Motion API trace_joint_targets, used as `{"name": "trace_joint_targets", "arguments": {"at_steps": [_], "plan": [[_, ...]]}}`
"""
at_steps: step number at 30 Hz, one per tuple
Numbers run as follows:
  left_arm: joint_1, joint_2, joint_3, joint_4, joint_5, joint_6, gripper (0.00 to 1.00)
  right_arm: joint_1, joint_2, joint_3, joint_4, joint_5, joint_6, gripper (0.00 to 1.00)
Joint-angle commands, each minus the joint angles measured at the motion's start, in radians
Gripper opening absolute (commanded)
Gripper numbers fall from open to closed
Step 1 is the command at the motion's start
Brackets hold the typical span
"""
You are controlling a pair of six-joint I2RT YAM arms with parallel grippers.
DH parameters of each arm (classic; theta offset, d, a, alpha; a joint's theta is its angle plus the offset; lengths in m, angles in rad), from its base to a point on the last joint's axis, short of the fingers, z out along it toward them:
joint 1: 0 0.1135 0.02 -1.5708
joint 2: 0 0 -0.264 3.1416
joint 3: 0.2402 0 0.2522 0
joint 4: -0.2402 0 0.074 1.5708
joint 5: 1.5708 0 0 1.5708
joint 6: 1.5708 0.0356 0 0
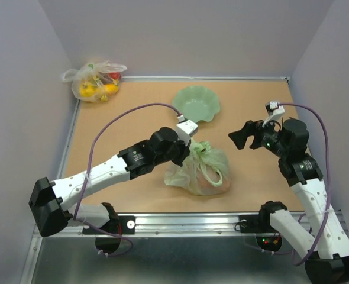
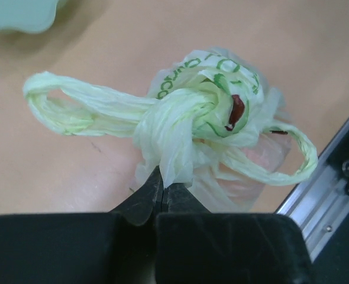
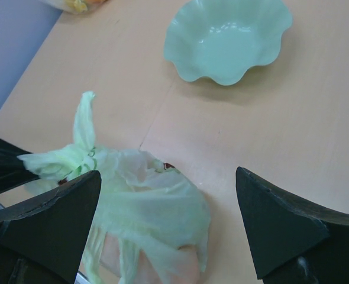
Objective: Untie the knot of the plastic bag and take out the fruit
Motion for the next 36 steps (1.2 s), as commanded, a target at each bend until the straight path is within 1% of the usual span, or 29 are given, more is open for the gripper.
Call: {"name": "trace_joint_targets", "arguments": {"at_steps": [1,3,4,6,7,13,15,16,17,19,21,24,25,27,28,31,36], "plan": [[0.007,0.010,-0.164,0.194,-0.142,-0.098,0.00,0.007,0.008,-0.070,0.042,-0.112,-0.035,1.00],[0.007,0.019,-0.219,0.224,-0.180,-0.167,0.00,0.009,0.007,-0.110,0.049,-0.145,-0.061,1.00],[0.005,0.019,-0.236,0.234,-0.183,-0.178,0.00,0.009,0.007,-0.120,0.053,-0.180,-0.068,1.00],[0.007,0.011,-0.262,0.252,-0.193,-0.199,0.00,0.009,0.011,-0.140,0.053,-0.194,-0.075,1.00],[0.005,0.002,-0.279,0.264,-0.193,-0.201,0.00,0.009,0.011,-0.147,0.056,-0.217,-0.082,1.00],[0.005,-0.026,-0.303,0.289,-0.191,-0.184,0.00,0.032,0.039,-0.153,0.071,-0.232,-0.102,1.00],[0.005,-0.030,-0.310,0.301,-0.188,-0.178,0.00,0.076,0.074,-0.148,0.100,-0.213,-0.096,1.00],[0.007,-0.027,-0.310,0.303,-0.193,-0.178,0.00,0.101,0.085,-0.148,0.114,-0.170,-0.095,1.00],[0.005,-0.026,-0.310,0.303,-0.199,-0.175,0.00,0.156,0.101,-0.139,0.126,-0.145,-0.095,1.00],[0.005,-0.024,-0.305,0.304,-0.211,-0.176,0.00,0.209,0.163,-0.119,0.145,-0.101,-0.096,1.00],[0.007,-0.020,-0.300,0.310,-0.213,-0.175,0.00,0.262,0.197,-0.090,0.172,-0.051,-0.079,0.95],[0.005,-0.012,-0.297,0.324,-0.210,-0.176,0.00,0.308,0.264,-0.061,0.215,-0.015,-0.035,0.81],[0.005,-0.006,-0.297,0.326,-0.210,-0.176,0.00,0.335,0.287,-0.058,0.227,0.013,-0.021,0.74],[0.005,0.000,-0.296,0.327,-0.208,-0.178,0.00,0.366,0.310,-0.050,0.259,0.030,0.002,0.68],[0.007,0.002,-0.296,0.327,-0.207,-0.181,0.00,0.398,0.321,-0.045,0.270,0.059,0.010,0.63],[0.007,0.004,-0.297,0.330,-0.203,-0.181,0.00,0.434,0.361,-0.030,0.305,0.084,0.042,0.57],[0.007,0.004,-0.305,0.335,-0.199,-0.184,0.00,0.489,0.414,-0.004,0.362,0.113,0.083,0.56]]}}
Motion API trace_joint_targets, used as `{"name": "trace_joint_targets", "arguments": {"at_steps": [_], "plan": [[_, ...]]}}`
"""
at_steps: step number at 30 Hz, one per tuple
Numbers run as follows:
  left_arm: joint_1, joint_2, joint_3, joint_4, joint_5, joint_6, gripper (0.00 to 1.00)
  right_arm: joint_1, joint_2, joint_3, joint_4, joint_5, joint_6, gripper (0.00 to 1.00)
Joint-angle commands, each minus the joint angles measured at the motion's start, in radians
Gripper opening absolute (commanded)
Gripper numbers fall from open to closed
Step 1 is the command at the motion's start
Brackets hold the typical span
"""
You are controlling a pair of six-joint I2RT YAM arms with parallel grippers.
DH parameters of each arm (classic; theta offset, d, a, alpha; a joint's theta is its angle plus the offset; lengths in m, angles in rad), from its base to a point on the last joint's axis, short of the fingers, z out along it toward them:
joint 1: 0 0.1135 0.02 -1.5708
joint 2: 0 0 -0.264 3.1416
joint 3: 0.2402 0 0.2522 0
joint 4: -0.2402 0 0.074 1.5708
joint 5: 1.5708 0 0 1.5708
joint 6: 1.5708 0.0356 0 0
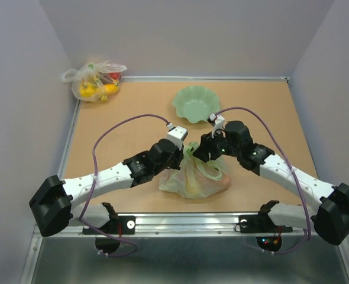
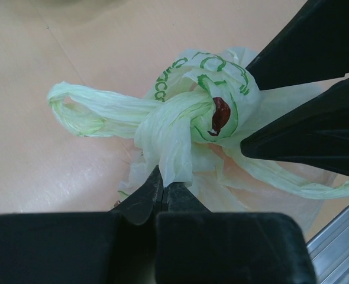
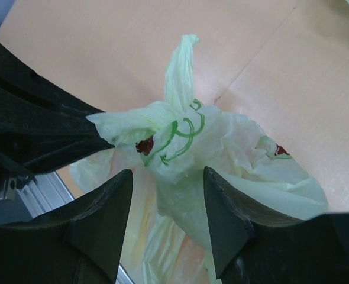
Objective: Untie the knot of the plastic bag and take out the fruit
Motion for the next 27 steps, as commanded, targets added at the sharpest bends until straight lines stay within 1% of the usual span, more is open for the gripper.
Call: {"name": "trace_joint_targets", "arguments": {"at_steps": [1,7,10,12,13,14,15,16,19,20,21,22,25,26,27], "plan": [[0.000,-0.004,-0.010,0.060,-0.012,-0.008,0.00,0.033,0.032,0.083,0.112,0.062,0.046,0.56],[0.001,-0.005,-0.009,0.067,-0.004,-0.008,0.00,0.050,0.066,0.067,0.170,0.125,0.092,0.56],[0.001,-0.010,-0.017,0.067,-0.010,-0.009,0.00,0.051,0.072,0.065,0.190,0.134,0.107,0.55],[0.000,-0.016,-0.021,0.067,-0.016,-0.009,0.00,0.051,0.072,0.060,0.193,0.166,0.113,0.43],[0.000,-0.022,-0.026,0.067,-0.022,-0.009,0.00,0.051,0.069,0.056,0.193,0.197,0.112,0.26],[0.001,-0.025,-0.029,0.067,-0.028,-0.009,0.00,0.051,0.066,0.051,0.193,0.214,0.110,0.15],[0.001,-0.028,-0.032,0.066,-0.048,-0.012,0.00,0.051,0.054,0.047,0.193,0.234,0.104,0.05],[0.001,-0.033,-0.035,0.055,-0.065,-0.022,0.00,0.050,0.046,0.034,0.192,0.278,0.105,0.00],[0.026,-0.036,-0.037,0.020,-0.122,-0.057,0.00,0.050,0.006,0.016,0.173,0.349,0.070,0.00],[0.036,-0.039,-0.038,0.008,-0.134,-0.069,0.00,0.047,-0.003,0.008,0.163,0.426,0.064,0.00],[0.049,-0.044,-0.038,-0.005,-0.171,-0.081,0.00,0.043,-0.018,0.005,0.150,0.464,0.056,0.00],[0.081,-0.051,-0.040,-0.037,-0.189,-0.118,0.00,0.033,-0.041,0.001,0.112,0.546,0.053,0.00],[0.154,-0.067,-0.049,-0.107,-0.235,-0.186,0.00,0.001,-0.083,0.001,0.046,0.663,0.055,0.00],[0.214,-0.082,-0.062,-0.121,-0.236,-0.206,0.00,-0.022,-0.112,0.001,0.029,0.724,0.055,0.00],[0.246,-0.091,-0.069,-0.134,-0.242,-0.245,0.00,-0.035,-0.124,-0.001,0.015,0.749,0.053,0.00]]}}
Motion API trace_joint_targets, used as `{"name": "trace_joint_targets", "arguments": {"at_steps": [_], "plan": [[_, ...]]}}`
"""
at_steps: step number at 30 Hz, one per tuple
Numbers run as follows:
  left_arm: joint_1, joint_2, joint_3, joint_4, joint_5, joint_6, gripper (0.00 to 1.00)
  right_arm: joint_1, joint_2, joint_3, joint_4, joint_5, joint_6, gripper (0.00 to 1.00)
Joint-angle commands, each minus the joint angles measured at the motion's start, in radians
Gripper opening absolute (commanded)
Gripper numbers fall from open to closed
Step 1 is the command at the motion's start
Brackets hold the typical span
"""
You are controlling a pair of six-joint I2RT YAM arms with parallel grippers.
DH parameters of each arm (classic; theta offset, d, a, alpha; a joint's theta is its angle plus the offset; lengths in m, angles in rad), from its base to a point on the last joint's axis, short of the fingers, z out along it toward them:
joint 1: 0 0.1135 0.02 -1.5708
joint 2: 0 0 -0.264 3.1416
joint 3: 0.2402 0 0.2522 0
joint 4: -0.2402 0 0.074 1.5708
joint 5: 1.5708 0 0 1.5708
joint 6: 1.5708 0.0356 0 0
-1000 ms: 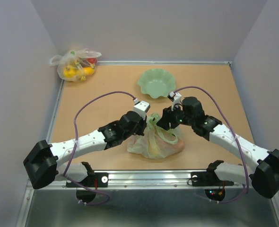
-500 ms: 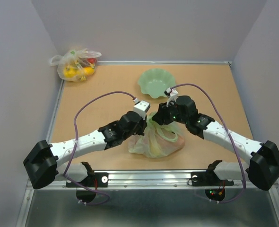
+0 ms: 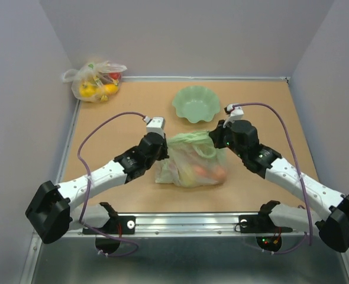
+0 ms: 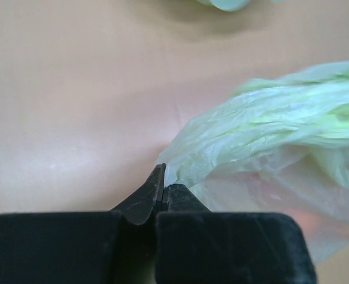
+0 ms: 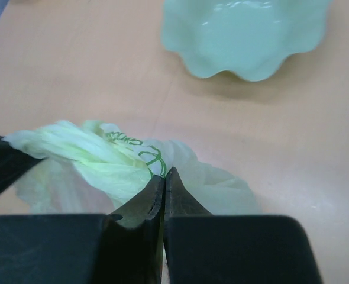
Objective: Untie the knot of the plastic bag and take out the fruit
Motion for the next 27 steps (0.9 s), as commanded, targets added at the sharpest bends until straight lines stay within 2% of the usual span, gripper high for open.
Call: {"name": "trace_joint_targets", "arguments": {"at_steps": [1,2,8,11,13,14,17,18,19,20,21,22,23,26,27], "plan": [[0.141,-0.068,-0.051,-0.138,-0.124,-0.133,0.00,-0.070,-0.088,-0.018,-0.071,0.290,-0.028,0.00],[0.185,-0.090,-0.059,-0.149,-0.130,-0.153,0.00,-0.088,-0.112,-0.018,-0.084,0.334,-0.025,0.00],[0.276,-0.203,-0.087,-0.205,-0.192,-0.227,0.00,-0.108,-0.226,-0.011,-0.160,0.492,-0.005,0.00],[0.287,-0.271,-0.093,-0.181,-0.203,-0.205,0.00,-0.108,-0.264,0.011,-0.162,0.435,-0.052,0.00],[0.288,-0.303,-0.102,-0.140,-0.160,-0.178,0.01,-0.108,-0.280,0.026,-0.164,0.337,-0.117,0.00],[0.287,-0.333,-0.111,-0.127,-0.140,-0.156,0.04,-0.108,-0.280,0.040,-0.165,0.203,-0.138,0.00],[0.288,-0.401,-0.117,-0.090,-0.039,-0.095,0.23,-0.107,-0.257,0.063,-0.193,-0.071,-0.197,0.00],[0.288,-0.421,-0.114,-0.084,0.022,-0.072,0.48,-0.107,-0.248,0.083,-0.222,-0.116,-0.197,0.03],[0.288,-0.438,-0.110,-0.081,0.049,-0.054,0.58,-0.107,-0.240,0.095,-0.236,-0.150,-0.197,0.11],[0.287,-0.473,-0.094,-0.081,0.072,-0.040,0.65,-0.107,-0.228,0.106,-0.251,-0.185,-0.200,0.34],[0.288,-0.488,-0.084,-0.087,0.104,-0.017,0.75,-0.108,-0.223,0.132,-0.263,-0.220,-0.201,0.45],[0.287,-0.504,-0.070,-0.104,0.116,-0.009,0.78,-0.107,-0.220,0.146,-0.286,-0.227,-0.201,0.53],[0.287,-0.528,-0.041,-0.115,0.126,-0.004,0.80,-0.107,-0.221,0.158,-0.294,-0.233,-0.201,0.68],[0.285,-0.542,0.028,-0.150,0.156,0.014,0.86,-0.107,-0.215,0.232,-0.323,-0.242,-0.214,0.80],[0.285,-0.538,0.045,-0.158,0.179,0.017,0.93,-0.107,-0.197,0.252,-0.332,-0.251,-0.223,0.81]]}}
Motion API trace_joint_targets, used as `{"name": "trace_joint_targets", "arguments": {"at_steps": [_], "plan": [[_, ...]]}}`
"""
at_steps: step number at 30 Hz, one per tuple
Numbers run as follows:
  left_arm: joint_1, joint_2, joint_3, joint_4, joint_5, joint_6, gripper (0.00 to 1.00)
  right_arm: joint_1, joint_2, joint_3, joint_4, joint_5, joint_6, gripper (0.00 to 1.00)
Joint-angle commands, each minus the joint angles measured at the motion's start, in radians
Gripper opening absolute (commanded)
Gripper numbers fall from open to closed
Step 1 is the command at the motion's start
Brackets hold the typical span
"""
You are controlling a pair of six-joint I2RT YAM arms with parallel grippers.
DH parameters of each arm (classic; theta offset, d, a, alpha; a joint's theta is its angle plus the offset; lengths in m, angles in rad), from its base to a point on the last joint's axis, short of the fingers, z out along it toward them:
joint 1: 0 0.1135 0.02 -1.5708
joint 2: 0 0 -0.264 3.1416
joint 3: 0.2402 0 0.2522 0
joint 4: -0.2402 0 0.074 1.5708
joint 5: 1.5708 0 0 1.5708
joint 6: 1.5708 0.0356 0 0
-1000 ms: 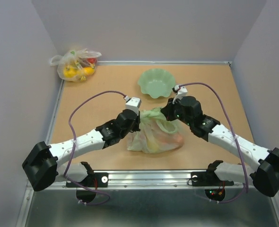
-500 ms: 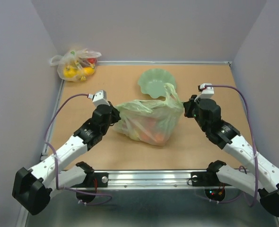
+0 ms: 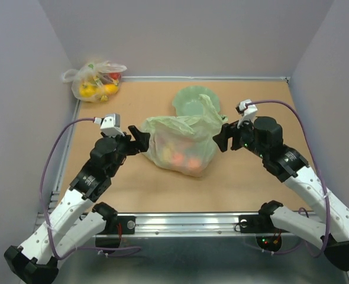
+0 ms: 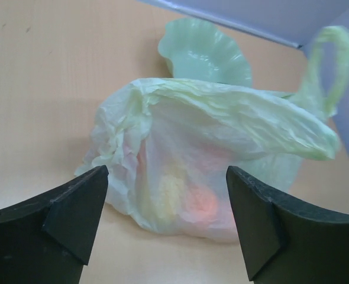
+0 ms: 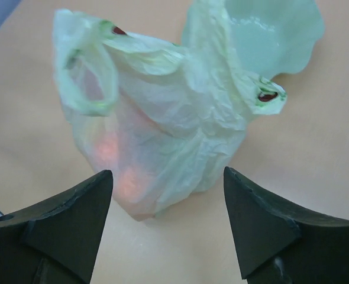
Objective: Untie the knot of the plastic bag and take out the fruit
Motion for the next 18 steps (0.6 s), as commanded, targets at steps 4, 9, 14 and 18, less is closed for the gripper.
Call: {"name": "trace_joint_targets", "arguments": {"at_steps": [4,9,14,18], "plan": [[-0.026,0.063,0.185,-0.013,0.123,0.058,0.94,-0.006,0.084,0.219,-0.054,-0.117,-0.060,0.87],[-0.169,0.213,0.248,0.027,0.009,0.071,0.94,-0.004,0.181,0.239,-0.054,0.056,-0.040,0.87],[-0.345,0.397,0.327,0.096,-0.139,0.159,0.95,-0.006,0.256,0.233,-0.041,0.268,0.026,0.87],[-0.384,0.495,0.381,0.099,-0.239,0.210,0.95,-0.008,0.330,0.216,-0.005,0.328,0.034,0.86]]}}
